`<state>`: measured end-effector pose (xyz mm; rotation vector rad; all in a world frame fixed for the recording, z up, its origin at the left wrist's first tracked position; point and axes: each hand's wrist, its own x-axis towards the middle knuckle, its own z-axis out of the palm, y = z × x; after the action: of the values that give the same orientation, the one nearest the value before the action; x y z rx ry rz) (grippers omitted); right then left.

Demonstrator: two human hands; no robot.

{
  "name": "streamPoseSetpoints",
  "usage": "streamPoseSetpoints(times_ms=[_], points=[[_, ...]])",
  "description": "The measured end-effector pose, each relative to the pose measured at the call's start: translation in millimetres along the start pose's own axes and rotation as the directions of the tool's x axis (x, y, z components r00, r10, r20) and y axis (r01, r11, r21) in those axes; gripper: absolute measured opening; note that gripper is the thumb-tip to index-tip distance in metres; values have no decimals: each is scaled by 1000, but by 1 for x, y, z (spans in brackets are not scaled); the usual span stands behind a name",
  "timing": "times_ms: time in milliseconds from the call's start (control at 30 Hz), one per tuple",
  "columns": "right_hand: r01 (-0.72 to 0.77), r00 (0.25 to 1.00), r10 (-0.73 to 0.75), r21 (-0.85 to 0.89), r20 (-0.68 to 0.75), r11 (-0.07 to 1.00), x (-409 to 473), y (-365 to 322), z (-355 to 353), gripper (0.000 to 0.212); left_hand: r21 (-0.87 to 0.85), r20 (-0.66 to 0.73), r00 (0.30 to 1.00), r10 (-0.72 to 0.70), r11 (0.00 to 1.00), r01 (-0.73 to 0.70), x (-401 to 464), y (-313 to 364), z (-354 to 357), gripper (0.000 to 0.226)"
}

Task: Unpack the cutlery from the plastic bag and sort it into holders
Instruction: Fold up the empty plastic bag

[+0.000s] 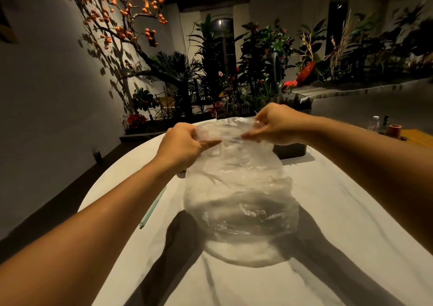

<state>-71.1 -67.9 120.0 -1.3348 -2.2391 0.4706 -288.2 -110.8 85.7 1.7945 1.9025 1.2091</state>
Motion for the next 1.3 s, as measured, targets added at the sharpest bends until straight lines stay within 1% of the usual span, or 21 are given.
streamPoseSetpoints(times_ms=[33,67,133,167,200,267,333,433,500,567,633,733,800,867,900,967,1033,1100,1133,1233,1300], points=[[11,1000,-11,-9,-21,1000,0,0,-1,32,-5,-7,999,37,999,-37,3,1,-1,16],[12,999,-14,-40,-41,999,0,-1,-2,30,-86,41,997,58,995,-54,6,5,-1,6],[20,1000,-23,-140,-19,990,0,-5,1,21,-199,279,960,9,979,49,6,9,-3,30],[33,998,-39,-148,-40,989,1,-5,3,16,-160,386,922,-7,984,75,5,10,-3,47],[40,994,-51,-111,-94,993,1,-5,2,16,-93,410,912,-9,994,51,3,11,-1,55],[20,979,-18,4,-204,1000,3,-3,-1,25,-31,265,963,41,999,-34,2,8,3,45],[-5,978,9,21,-210,1000,5,-1,-2,29,-121,139,988,62,992,-45,3,9,3,31],[49,996,-44,61,-80,997,4,0,4,33,-124,155,988,27,992,-8,7,10,2,34],[46,997,-51,87,56,995,2,-2,9,52,-67,160,985,61,996,-51,9,10,5,18],[47,991,-55,72,122,996,1,-1,12,50,-75,141,984,107,992,-97,12,10,8,9],[69,993,-72,27,93,997,2,0,14,40,-200,136,983,126,975,-97,10,13,10,7],[96,995,-96,7,31,995,2,-1,11,27,-322,73,989,131,941,-101,7,16,7,31],[92,985,-87,-28,149,995,2,-2,8,28,-267,47,991,125,958,-108,5,16,4,34],[84,965,-80,-4,251,996,1,-3,5,31,-113,24,993,115,987,-112,8,15,3,30],[66,962,-77,51,263,997,-1,-4,3,33,-9,10,994,113,994,-113,9,15,2,37],[33,973,-67,155,221,987,-1,-2,1,34,140,-11,994,107,985,-104,13,13,2,49],[36,988,-64,190,139,981,1,-1,2,26,183,6,997,78,980,-78,17,11,2,47],[65,998,-67,105,14,992,4,0,3,16,135,70,995,74,987,-83,19,9,3,25],[60,997,-57,55,-44,997,6,1,4,21,108,77,993,90,989,-98,20,8,4,10],[75,970,-75,-7,-233,997,11,0,5,34,3,44,999,25,1000,-25,22,11,3,28],[159,895,-181,-86,-407,983,13,2,7,35,-62,32,999,-42,997,44,25,11,4,27]])
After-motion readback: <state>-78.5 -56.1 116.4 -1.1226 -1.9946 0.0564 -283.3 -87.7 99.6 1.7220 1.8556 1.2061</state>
